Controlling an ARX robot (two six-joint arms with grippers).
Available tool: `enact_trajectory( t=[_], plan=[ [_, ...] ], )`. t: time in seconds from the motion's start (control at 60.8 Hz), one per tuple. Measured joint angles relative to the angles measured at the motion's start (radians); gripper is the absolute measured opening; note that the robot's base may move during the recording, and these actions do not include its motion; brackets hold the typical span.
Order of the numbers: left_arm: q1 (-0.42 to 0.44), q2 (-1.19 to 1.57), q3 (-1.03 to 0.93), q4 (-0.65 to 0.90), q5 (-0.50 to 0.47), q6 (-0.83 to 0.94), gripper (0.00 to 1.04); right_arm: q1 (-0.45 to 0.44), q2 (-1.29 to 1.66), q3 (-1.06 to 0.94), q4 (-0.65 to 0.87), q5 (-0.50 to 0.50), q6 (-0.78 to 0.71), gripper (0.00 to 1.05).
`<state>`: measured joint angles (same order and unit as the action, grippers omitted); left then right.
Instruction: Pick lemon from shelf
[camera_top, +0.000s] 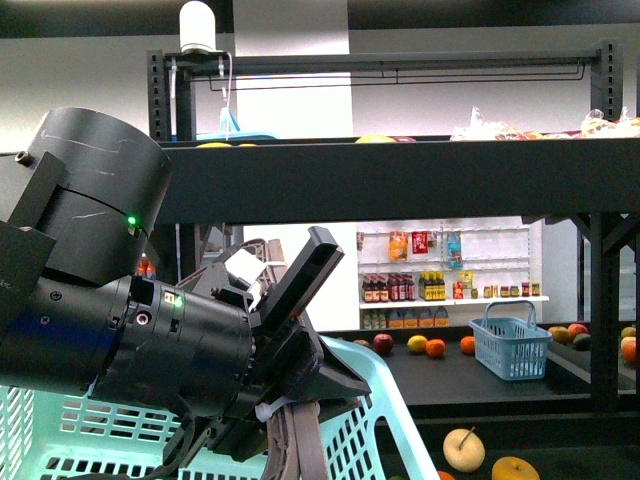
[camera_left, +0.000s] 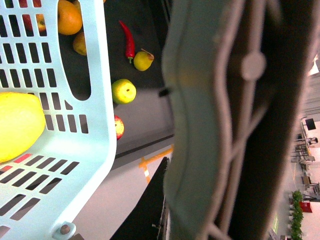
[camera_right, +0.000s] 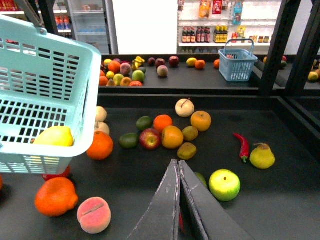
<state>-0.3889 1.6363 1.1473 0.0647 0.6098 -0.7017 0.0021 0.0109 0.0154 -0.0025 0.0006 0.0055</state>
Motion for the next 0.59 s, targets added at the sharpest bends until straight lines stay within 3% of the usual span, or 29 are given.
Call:
enact_trajectory(
  t=[0.214, 0.592],
  plan=[
    [0.0, 0.0, 0.0, 0.0, 0.0, 0.0, 0.12, 0.0, -0.004, 0.0, 0.0, -0.001, -0.002, 0.04],
    [0.0, 0.0, 0.0, 0.0, 0.0, 0.0, 0.12, 0.0, -0.005, 0.0, 0.0, -0.001, -0.002, 0.65]
  ],
)
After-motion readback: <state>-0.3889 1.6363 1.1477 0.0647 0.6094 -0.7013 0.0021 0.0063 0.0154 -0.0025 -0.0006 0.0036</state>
